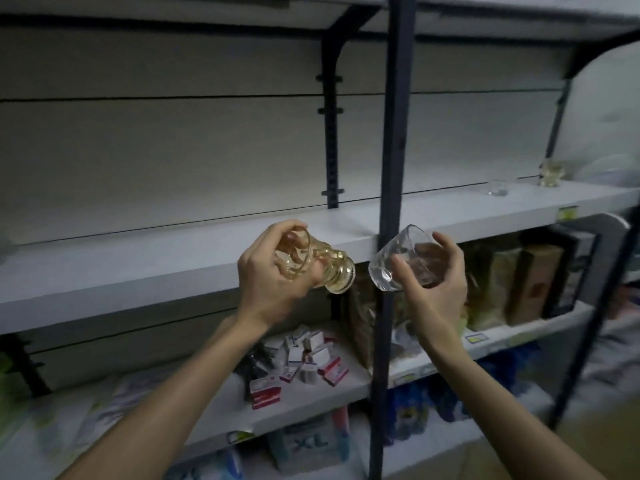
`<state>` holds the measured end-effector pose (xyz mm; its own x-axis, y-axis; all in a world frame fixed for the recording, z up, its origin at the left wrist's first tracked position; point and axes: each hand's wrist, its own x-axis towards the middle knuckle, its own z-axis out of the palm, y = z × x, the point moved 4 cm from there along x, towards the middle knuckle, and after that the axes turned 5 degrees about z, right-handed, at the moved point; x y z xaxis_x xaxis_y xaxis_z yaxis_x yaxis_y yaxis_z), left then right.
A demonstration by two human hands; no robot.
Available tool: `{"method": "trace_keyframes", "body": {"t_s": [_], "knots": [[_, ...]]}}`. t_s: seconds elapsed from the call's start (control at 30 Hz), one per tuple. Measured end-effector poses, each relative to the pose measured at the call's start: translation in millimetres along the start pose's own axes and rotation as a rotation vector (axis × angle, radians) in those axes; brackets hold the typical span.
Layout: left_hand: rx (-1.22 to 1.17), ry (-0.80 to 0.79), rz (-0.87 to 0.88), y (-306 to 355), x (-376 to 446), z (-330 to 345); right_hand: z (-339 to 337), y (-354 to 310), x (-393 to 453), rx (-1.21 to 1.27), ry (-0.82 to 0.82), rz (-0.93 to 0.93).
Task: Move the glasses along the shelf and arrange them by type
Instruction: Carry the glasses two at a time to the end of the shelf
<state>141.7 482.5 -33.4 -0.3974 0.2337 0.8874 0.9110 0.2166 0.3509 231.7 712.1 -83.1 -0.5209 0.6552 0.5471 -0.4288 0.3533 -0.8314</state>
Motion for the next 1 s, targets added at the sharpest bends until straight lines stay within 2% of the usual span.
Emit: {"method": "trace_keyframes", "body": {"t_s": [0.3,0.53,0.7,0.87,1.0], "knots": [[0.018,-0.165,0.177,76,62,166,-136,29,87,-0.087,0.164,0.044],[0.005,-0.161,0.141,79,105,287,-201,91,144,-0.202,0.198,0.098],[-0.002,-0.145,0.117,78,153,387,-251,129,215,-0.244,0.196,0.113],[-0.020,-0.151,0.004,68,206,479,-304,154,306,-0.267,0.190,0.135],[-0.022,-0.223,-0.110,65,240,551,-336,176,364,-0.305,0.201,0.169]]}}
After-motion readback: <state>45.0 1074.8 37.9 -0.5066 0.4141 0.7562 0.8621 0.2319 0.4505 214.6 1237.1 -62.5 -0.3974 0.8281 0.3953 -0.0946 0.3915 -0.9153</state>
